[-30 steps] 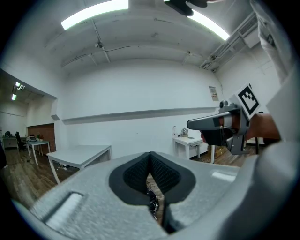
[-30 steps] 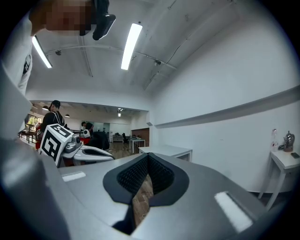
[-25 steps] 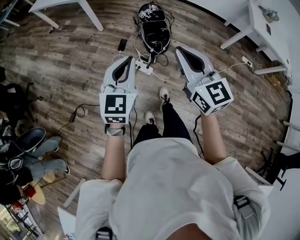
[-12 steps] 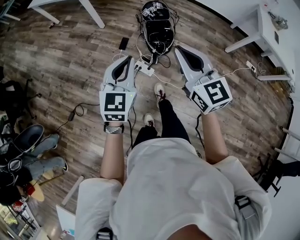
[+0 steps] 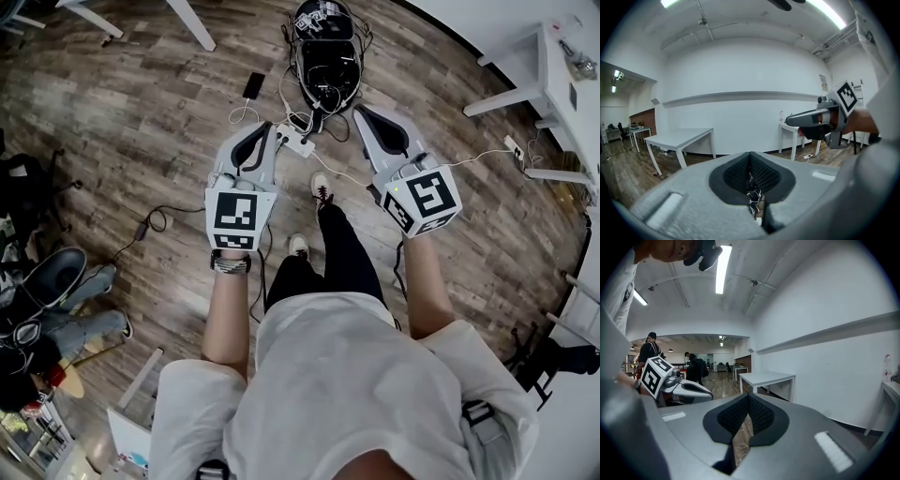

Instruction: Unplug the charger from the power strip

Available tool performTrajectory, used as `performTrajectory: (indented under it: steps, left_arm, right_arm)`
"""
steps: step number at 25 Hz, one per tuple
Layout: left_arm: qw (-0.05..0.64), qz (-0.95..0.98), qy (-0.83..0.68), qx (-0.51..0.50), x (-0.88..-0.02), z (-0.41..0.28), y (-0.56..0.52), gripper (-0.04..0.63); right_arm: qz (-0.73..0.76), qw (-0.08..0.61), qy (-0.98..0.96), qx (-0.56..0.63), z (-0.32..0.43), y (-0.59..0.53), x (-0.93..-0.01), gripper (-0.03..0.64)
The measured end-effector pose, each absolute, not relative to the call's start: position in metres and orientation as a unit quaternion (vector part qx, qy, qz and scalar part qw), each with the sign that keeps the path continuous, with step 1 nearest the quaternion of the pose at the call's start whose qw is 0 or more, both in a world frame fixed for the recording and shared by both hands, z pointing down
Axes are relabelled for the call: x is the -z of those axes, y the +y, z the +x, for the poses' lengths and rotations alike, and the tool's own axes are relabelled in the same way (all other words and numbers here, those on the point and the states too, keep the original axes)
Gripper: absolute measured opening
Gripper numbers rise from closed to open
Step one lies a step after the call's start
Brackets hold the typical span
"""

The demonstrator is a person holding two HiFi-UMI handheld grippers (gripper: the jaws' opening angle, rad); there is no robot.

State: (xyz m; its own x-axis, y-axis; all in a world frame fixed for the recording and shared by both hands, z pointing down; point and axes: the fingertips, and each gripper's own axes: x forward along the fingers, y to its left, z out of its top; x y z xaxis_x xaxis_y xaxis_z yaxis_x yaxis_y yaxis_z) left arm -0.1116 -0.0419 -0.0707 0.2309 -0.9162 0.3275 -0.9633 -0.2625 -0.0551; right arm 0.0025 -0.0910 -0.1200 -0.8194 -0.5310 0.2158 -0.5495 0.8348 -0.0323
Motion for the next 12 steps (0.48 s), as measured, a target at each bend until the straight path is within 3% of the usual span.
performTrajectory:
  steps: [12]
  left_arm:
    - [0.107,0.775,-0.602,-0.159,-0.022,-0.132,-0.079,0.004]
  right_arm:
    - [0.284,0.118,-0.949,-0.069,-0.012,-0.134,0.02,0.002]
